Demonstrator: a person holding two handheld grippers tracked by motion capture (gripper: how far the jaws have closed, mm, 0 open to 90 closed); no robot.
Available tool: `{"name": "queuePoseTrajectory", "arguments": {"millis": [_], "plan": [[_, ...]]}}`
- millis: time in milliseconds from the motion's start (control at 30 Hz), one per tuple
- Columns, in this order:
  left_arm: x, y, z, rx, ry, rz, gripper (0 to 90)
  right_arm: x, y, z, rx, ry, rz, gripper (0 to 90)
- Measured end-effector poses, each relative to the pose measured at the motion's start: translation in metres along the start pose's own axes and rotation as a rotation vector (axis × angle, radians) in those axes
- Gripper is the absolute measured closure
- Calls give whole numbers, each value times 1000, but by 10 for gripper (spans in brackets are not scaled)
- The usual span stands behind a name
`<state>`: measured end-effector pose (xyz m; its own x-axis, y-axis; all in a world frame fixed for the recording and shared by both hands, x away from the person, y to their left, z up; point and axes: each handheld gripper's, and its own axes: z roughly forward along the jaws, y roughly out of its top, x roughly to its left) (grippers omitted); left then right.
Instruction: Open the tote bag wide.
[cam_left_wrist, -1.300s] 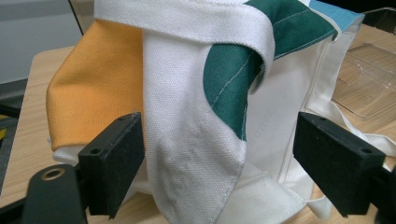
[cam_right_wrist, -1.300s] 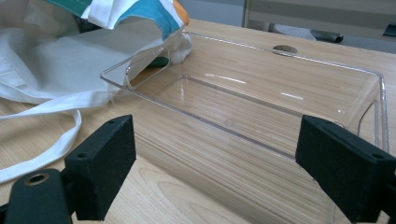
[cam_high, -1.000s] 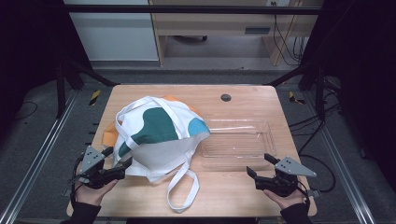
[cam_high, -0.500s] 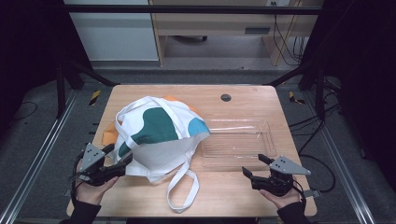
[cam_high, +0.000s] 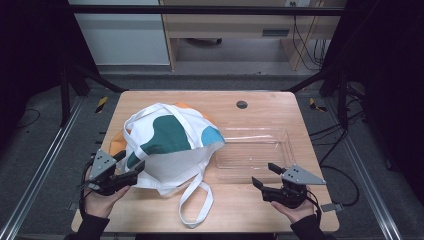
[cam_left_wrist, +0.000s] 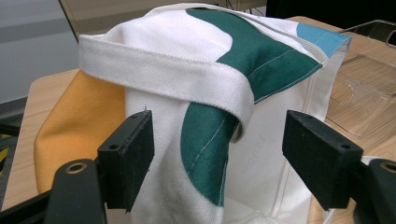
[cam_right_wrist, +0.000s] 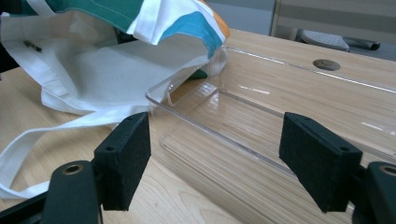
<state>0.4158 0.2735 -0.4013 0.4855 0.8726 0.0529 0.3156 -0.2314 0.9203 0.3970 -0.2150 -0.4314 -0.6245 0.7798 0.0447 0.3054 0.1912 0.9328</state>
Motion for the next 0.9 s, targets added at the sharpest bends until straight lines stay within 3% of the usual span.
{"name": "queuePoseTrajectory", "arguments": {"millis": [633,900], "plan": [[-1,16,11,16,0,34,267,27,20,23,-8,66,-27,398],[-5,16,16,31,0,45,281,48,35,44,-15,128,-31,469]]}}
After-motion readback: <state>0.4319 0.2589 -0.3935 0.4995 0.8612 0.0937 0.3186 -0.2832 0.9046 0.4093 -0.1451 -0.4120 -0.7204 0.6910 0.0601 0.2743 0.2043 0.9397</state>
